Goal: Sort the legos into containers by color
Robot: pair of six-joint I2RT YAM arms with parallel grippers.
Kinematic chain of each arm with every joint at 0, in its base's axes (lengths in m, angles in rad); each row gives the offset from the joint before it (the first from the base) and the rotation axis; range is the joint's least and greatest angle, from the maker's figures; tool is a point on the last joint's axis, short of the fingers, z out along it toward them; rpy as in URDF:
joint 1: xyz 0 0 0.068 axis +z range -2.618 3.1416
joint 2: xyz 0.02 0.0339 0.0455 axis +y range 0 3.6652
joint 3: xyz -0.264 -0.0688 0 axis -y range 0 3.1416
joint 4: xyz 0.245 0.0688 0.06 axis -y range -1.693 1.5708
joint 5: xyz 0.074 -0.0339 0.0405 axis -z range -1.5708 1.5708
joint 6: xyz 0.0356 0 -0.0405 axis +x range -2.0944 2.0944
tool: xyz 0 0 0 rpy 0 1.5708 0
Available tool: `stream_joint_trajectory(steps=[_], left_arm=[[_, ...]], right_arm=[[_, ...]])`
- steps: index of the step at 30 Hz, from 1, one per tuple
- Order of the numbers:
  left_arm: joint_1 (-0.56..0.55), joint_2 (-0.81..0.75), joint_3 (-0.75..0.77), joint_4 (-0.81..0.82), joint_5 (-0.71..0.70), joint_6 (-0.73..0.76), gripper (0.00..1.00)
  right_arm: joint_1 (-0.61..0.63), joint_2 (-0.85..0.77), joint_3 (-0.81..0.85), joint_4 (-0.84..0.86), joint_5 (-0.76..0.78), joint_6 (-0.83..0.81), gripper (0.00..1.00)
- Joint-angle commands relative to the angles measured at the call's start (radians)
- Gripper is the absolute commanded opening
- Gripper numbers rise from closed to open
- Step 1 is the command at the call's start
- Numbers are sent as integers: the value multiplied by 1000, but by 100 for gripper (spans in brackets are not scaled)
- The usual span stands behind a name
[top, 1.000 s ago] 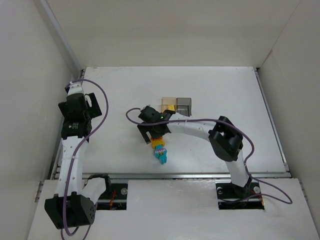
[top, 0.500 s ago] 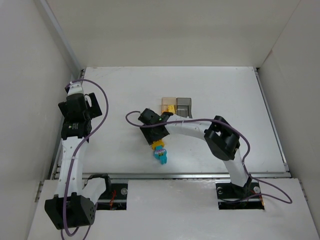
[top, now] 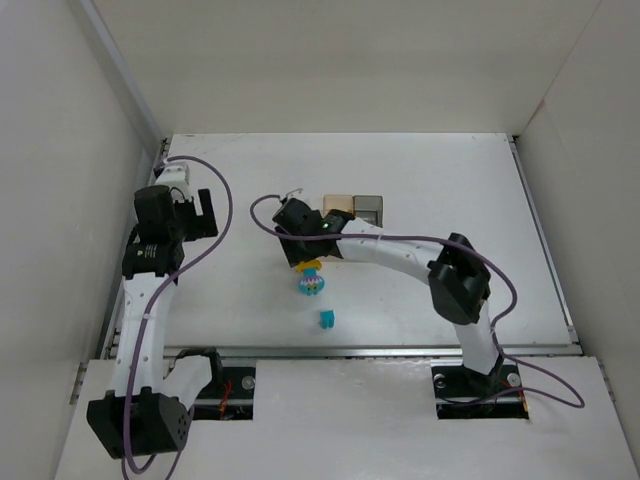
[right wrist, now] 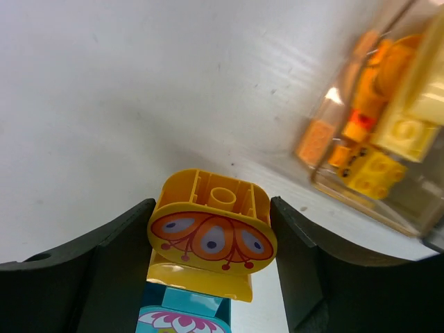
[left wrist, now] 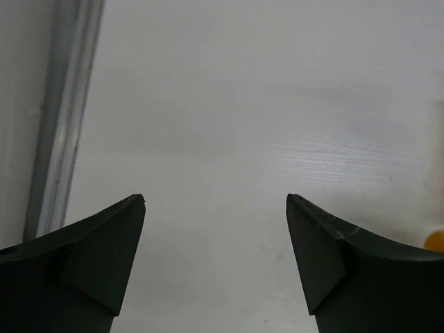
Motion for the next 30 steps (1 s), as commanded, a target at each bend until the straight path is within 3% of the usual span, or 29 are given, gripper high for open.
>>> stream_joint_trajectory(steps=[1, 5, 11, 13, 18, 25, 30], left_arm=[[-29, -23, 68, -26, 272, 116, 80], [-63, -35, 77, -36, 512, 223, 78], [-148, -54, 95, -59, 729, 282, 93], [-169, -54, 95, -25, 798, 212, 99], [-221, -34, 86, 111, 944, 24, 100], [-301, -9, 11, 249, 973, -184, 100], [-347, 31, -27, 271, 871, -304, 100]], right_arm=[[4, -187, 78, 49, 153, 64, 0], [4, -295, 53, 122, 238, 136, 0], [4, -358, 35, 158, 250, 207, 0], [4, -372, 14, 158, 250, 259, 0], [26, -422, -39, 185, 302, 303, 0], [58, -441, -48, 188, 344, 314, 0], [79, -441, -28, 188, 368, 334, 0]])
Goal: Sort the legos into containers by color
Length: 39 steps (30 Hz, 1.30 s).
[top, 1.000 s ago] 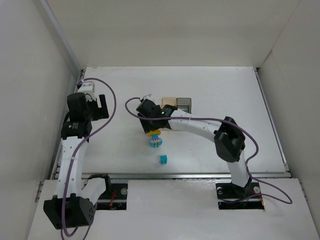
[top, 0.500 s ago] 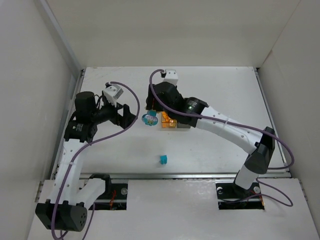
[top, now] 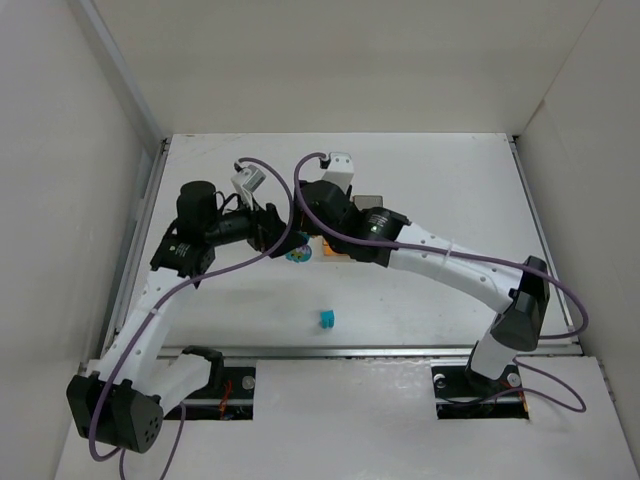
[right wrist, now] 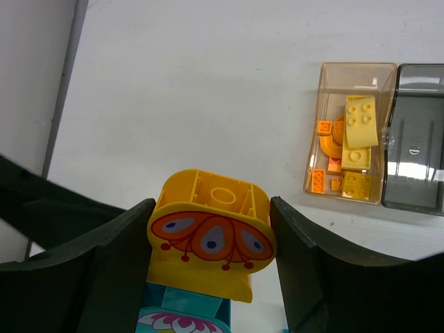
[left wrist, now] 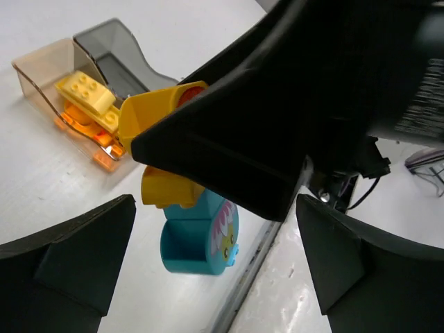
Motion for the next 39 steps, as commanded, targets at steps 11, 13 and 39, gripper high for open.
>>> stream_joint_trajectory(steps=[11, 13, 39], left_arm=[[-43, 27, -33, 26, -121, -131, 62], [-43, 38, -33, 37, -111, -160, 56], [-97, 10, -55, -105, -282, 35, 0]], right_arm=[[40, -36, 28, 23, 35, 79, 0], [40, -36, 28, 23, 26, 88, 0], [-36, -21, 54, -107, 92, 103, 0]])
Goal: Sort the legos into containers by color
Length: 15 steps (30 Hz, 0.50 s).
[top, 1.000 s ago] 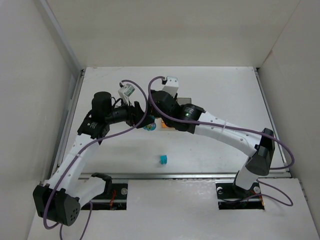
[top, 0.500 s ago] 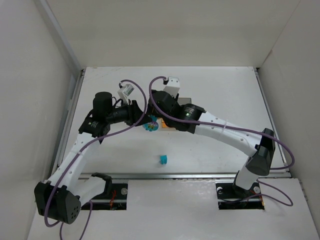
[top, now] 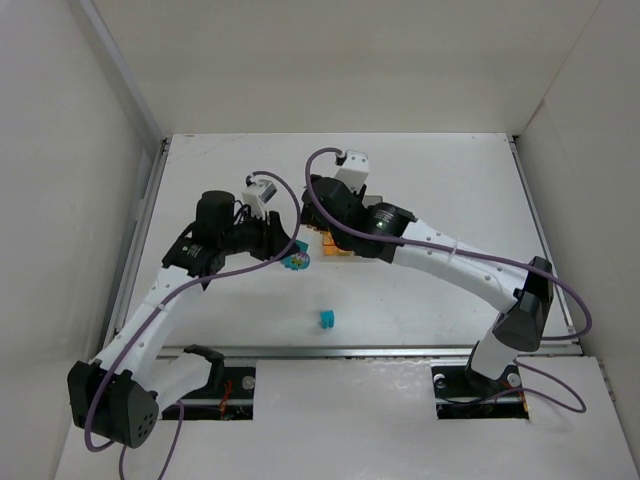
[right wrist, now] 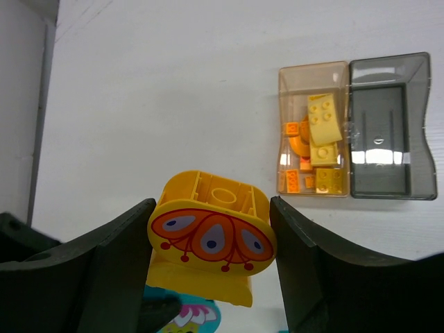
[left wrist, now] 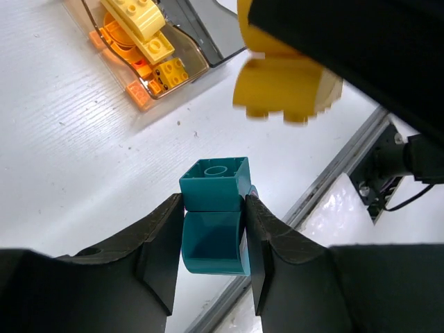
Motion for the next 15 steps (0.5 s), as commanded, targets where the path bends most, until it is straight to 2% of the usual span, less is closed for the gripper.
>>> stream_joint_trajectory(steps=[1, 6, 8, 9, 11, 15], left_arm=[[-13, -31, 8, 8, -30, 45, 0], [-13, 1, -25, 17, -200, 54, 0], [-13, 102, -13, 17, -272, 89, 0], [-13, 144, -3, 17, -263, 106, 0], [-3, 246, 8, 17, -126, 190, 0], [30, 279, -47, 153, 34, 233, 0]], right_arm=[[-30, -3, 50, -33, 2, 1, 0], [-30, -33, 18, -22, 11, -8, 0], [-30, -34, -7, -8, -1, -8, 0], [-30, -43, -17, 1, -1, -8, 0], [-30, -43, -28, 1, -23, -8, 0], [-30, -66, -63, 1, -41, -8, 0]])
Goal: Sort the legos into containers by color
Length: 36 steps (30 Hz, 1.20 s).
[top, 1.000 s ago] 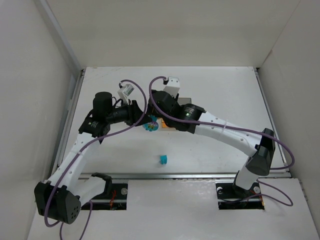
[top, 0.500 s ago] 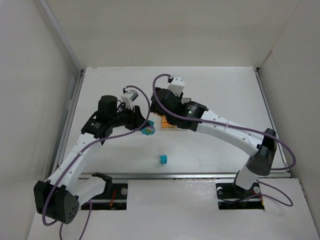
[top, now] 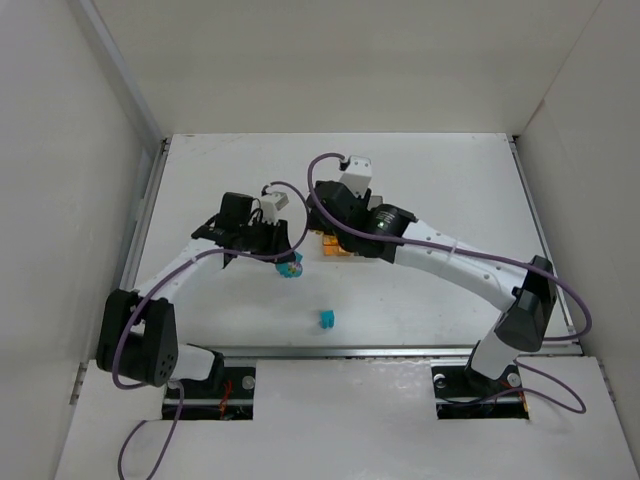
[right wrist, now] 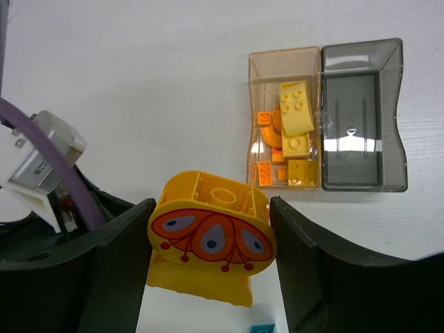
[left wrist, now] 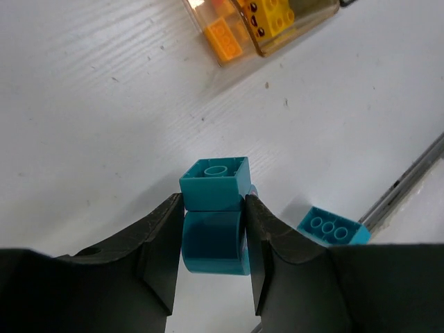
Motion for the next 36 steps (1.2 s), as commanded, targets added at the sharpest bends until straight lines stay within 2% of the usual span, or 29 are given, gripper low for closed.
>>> stream_joint_trajectory(steps=[1, 5, 8, 11, 12, 13, 14, 16, 19, 20, 25, 28, 29, 32, 33, 34, 36], left_arm=[[17, -36, -38, 123, 147, 92, 0], [17, -86, -38, 132, 204, 114, 0], [17, -118, -38, 82, 160, 163, 0], [17, -128, -49, 85, 45, 133, 1], [17, -128, -49, 85, 25, 123, 6], [17, -105, -49, 85, 25, 135, 15], [17, -94, -49, 97, 34, 135, 30], [17, -85, -60, 111, 77, 126, 50], [17, -51, -72, 123, 105, 106, 62], [17, -51, -72, 123, 114, 106, 68], [17, -121, -32, 71, 284, 197, 76], [17, -178, 49, -45, 439, 287, 81], [17, -189, 66, -67, 469, 298, 84], [8, -270, 78, -2, 531, 185, 93], [8, -299, 78, 47, 508, 112, 98], [-4, -353, 63, 95, 466, -23, 99], [-20, -396, 40, 222, 390, -152, 99]], right_arm=[[10, -82, -28, 46, -26, 2, 0], [10, -116, -74, 46, 0, 2, 0], [-18, -96, -83, 23, -29, 2, 0], [-18, -71, -83, 12, -75, 2, 0], [-18, -71, -94, 12, -85, 2, 0], [-18, -71, -103, 12, -85, 2, 0], [-18, -71, -112, 33, -101, 2, 0], [-18, -86, -131, 46, -101, 2, 0], [-18, -108, -143, 46, -101, 2, 0], [-18, -108, -152, 46, -101, 2, 0], [-18, -139, -161, 24, -92, 13, 0], [-18, -160, -162, 24, -92, 59, 0], [-18, -172, -162, 3, -81, 139, 0], [-4, -212, -151, -52, -26, 298, 0], [7, -212, -151, -30, -26, 354, 0], [7, -223, -160, -14, -26, 384, 0], [7, -223, -148, 15, -38, 433, 0]])
